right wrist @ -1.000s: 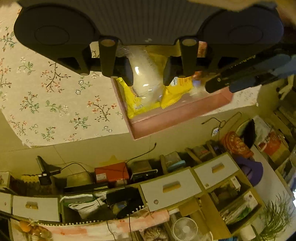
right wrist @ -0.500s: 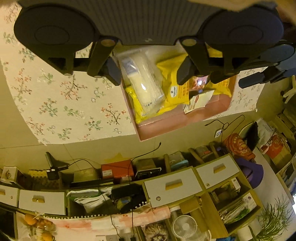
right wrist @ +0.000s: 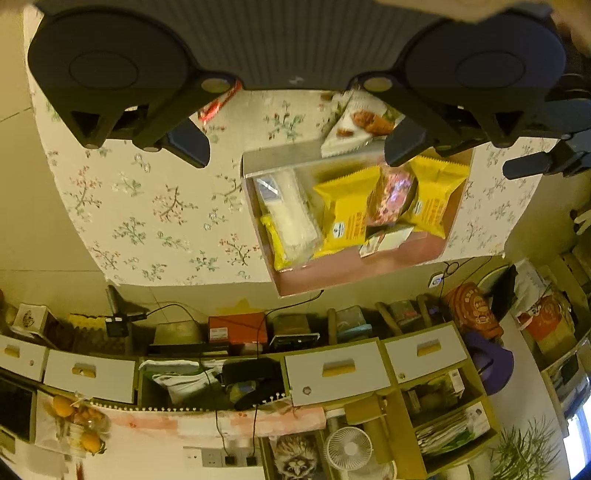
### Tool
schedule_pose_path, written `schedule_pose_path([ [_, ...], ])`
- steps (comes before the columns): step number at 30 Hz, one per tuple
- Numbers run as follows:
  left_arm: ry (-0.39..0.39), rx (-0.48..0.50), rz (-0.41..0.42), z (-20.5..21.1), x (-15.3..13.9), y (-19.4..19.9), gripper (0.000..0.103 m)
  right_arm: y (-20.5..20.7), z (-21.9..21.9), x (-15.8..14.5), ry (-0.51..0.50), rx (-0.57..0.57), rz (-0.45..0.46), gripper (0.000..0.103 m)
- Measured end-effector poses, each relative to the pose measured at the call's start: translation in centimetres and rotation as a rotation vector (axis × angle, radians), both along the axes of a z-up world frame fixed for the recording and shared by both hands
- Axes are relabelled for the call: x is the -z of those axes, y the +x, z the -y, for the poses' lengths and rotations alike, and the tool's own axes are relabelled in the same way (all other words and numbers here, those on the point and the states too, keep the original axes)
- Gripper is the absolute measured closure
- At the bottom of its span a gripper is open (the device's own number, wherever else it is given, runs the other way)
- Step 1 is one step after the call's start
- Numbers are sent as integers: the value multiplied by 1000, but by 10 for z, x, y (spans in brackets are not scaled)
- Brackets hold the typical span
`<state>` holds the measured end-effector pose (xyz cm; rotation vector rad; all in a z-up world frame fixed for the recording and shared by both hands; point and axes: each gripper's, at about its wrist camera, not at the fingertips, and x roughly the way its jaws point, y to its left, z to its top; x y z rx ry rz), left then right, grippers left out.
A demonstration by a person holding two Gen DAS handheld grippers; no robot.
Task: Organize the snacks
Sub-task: 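Move both tools back over the remaining snack pile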
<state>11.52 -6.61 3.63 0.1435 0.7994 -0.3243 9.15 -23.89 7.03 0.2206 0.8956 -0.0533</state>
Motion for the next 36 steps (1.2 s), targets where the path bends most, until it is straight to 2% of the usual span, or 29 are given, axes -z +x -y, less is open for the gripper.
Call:
schedule_pose_path([
  [14,-24,-1,-55,-29,11,-53,4,-36,-18,10,-52,-17,-27,0],
  [20,-67,13,-70,-45,20,-68,2,-51,-24,21,-53,-28,-32,0],
  [26,-22,58,-35,-54,34,-84,2,-66,-28,30,-102,-50,-6,0],
  [28,-14,85,1,-57,35,-87,2,-68,-30,33,-117,-79,5,0],
  [32,50,146,81,-60,44,-87,2,-70,-31,41,-146,-114,20,0],
  [36,71,171,78,-70,57,-80,2,-69,-33,49,-154,-142,11,0],
])
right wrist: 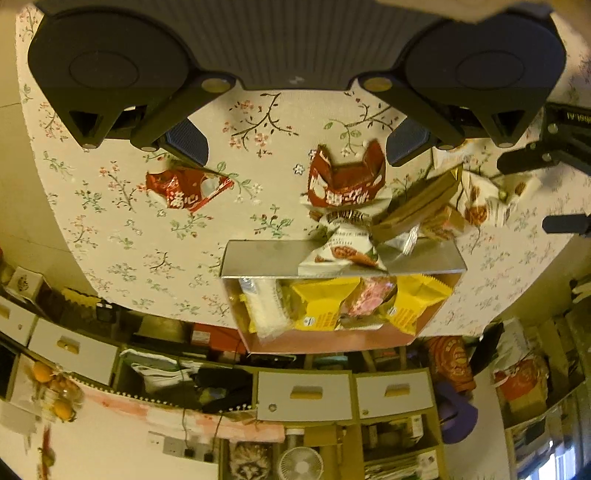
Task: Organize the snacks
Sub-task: 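Move both tools back over the remaining snack pile, then grasp the white pecan bag with the left tool while the right grasps a red candy pack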
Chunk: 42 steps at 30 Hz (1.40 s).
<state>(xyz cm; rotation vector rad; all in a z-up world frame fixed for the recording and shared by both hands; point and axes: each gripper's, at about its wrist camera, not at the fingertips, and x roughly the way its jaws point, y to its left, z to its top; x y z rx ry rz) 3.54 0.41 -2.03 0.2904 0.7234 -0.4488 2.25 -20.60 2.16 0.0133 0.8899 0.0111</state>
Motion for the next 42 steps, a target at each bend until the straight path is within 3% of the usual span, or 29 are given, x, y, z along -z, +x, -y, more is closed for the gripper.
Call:
schedule_pose_path([
  [17,18,76,-17,-2,32,28,4,19,-14,25,-22,-109,-4,0],
  [22,-7,71,-28,-2,31,33,5,28,-13,30,1,-84,-28,0],
  [33,-53,53,-62,-4,22,35,22,33,-20,33,2,-78,-55,1],
  [42,-40,58,-89,-6,19,35,23,38,-20,33,-14,-68,-57,4],
])
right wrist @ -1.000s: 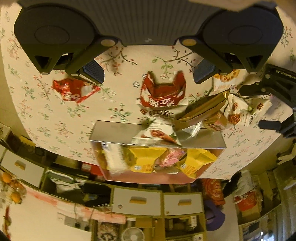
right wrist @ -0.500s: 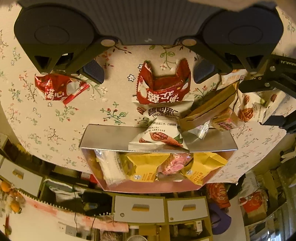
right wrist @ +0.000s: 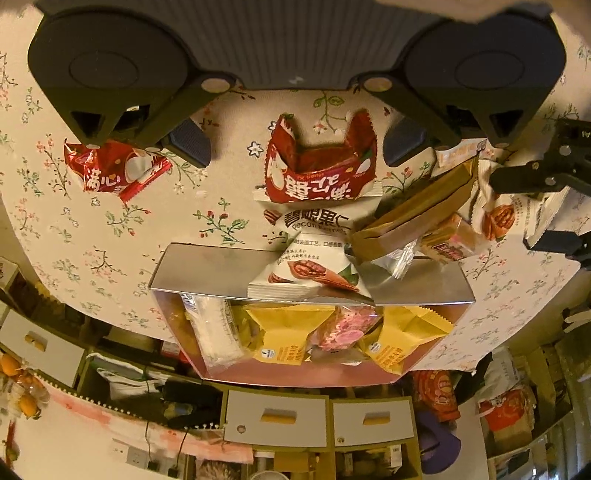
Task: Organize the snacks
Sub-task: 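Grasp the white pecan bag with the left tool while the right grasps a red candy pack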
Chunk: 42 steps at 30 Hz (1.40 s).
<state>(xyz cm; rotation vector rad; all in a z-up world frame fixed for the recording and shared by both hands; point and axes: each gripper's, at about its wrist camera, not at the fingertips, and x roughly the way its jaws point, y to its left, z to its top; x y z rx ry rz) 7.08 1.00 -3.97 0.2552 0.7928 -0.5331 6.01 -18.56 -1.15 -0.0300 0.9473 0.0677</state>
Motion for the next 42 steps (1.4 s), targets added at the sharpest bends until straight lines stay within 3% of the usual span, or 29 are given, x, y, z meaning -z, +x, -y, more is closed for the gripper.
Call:
schedule_pose_path([
  [9,37,62,-31,-3,-1,-5,20,5,3,-1,13,25,-6,9],
  [17,59,57,-33,-1,-2,-8,23,6,0,-2,9,9,1,28],
  [19,68,51,-31,1,-3,-9,25,6,0,-3,11,5,2,33],
  [21,67,34,-27,0,-5,-9,34,6,0,-3,15,3,2,43],
  [24,31,-5,-46,-6,-10,-6,42,6,2,-5,15,7,-2,46],
  [28,22,-21,-74,-7,-11,-7,47,7,3,-6,18,12,-19,53],
  [31,23,-21,-80,-3,-14,-9,59,6,2,-8,14,13,-32,56],
  [42,42,-32,-69,8,-22,-19,64,0,5,-19,30,29,-44,57],
])
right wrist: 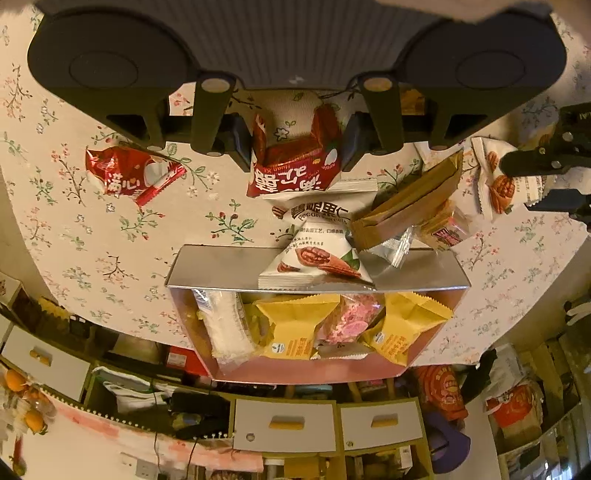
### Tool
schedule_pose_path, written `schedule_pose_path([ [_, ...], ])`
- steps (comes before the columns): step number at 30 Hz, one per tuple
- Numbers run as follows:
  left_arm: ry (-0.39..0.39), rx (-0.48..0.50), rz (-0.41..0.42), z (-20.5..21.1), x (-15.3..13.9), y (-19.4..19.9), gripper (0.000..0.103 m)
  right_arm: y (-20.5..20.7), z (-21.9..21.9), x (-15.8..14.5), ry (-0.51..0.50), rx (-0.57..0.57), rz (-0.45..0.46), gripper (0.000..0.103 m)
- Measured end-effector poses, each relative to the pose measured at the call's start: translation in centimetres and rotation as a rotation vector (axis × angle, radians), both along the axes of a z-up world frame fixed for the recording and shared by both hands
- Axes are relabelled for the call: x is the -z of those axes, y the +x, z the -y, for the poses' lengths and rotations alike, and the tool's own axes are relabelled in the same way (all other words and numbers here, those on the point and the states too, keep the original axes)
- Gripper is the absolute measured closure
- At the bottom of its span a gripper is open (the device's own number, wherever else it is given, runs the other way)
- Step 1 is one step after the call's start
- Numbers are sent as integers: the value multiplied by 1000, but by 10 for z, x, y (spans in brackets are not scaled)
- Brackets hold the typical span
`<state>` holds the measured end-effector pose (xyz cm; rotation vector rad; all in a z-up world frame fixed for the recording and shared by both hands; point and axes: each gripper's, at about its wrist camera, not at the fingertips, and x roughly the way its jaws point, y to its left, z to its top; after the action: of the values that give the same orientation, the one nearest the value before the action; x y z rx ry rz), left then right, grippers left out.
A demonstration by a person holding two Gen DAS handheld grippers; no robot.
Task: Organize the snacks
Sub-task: 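Grasp the white pecan bag with the left tool while the right grasps a red candy pack, then lower the pecan bag and red pack into the box and open both tools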
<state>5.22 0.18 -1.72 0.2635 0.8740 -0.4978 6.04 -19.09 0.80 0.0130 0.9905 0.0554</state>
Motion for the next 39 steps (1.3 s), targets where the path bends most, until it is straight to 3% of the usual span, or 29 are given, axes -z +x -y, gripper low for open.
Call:
schedule_pose_path([
  [22,-110,-35,81,17,-45,0,64,2,24,-32,111,99,32,57],
  [30,-107,-36,93,45,-54,30,64,27,46,-50,204,166,100,57],
  [39,-125,-126,135,61,-54,72,64,60,57,-44,243,207,128,56],
])
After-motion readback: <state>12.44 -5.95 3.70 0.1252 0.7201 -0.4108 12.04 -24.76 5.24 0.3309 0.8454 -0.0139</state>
